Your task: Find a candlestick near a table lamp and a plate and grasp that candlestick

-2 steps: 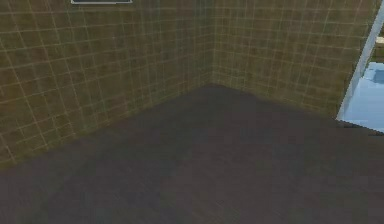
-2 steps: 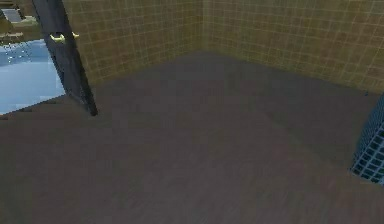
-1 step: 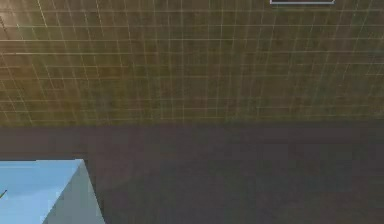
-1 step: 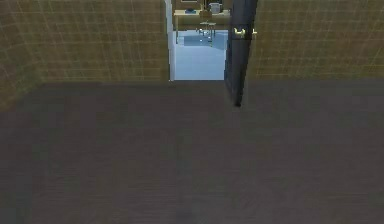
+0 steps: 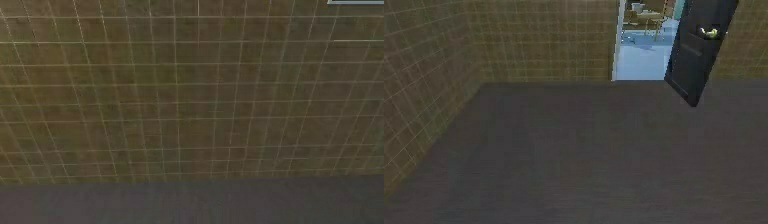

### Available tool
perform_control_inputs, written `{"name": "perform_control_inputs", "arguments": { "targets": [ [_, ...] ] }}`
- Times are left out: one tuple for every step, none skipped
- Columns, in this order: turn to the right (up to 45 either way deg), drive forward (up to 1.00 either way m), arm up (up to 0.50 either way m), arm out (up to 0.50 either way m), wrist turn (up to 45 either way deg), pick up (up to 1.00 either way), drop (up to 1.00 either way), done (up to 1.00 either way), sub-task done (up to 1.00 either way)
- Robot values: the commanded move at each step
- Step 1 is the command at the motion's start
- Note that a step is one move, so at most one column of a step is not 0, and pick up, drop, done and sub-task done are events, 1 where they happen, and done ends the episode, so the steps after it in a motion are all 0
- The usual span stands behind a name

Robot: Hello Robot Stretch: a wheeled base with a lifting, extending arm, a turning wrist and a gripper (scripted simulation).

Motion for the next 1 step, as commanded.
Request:
{"name": "perform_control_inputs", "arguments": {
  "targets": [
    [-45.0,0.00,0.00,0.00,0.0,0.00,0.00,0.00,0.00]
  ]
}}
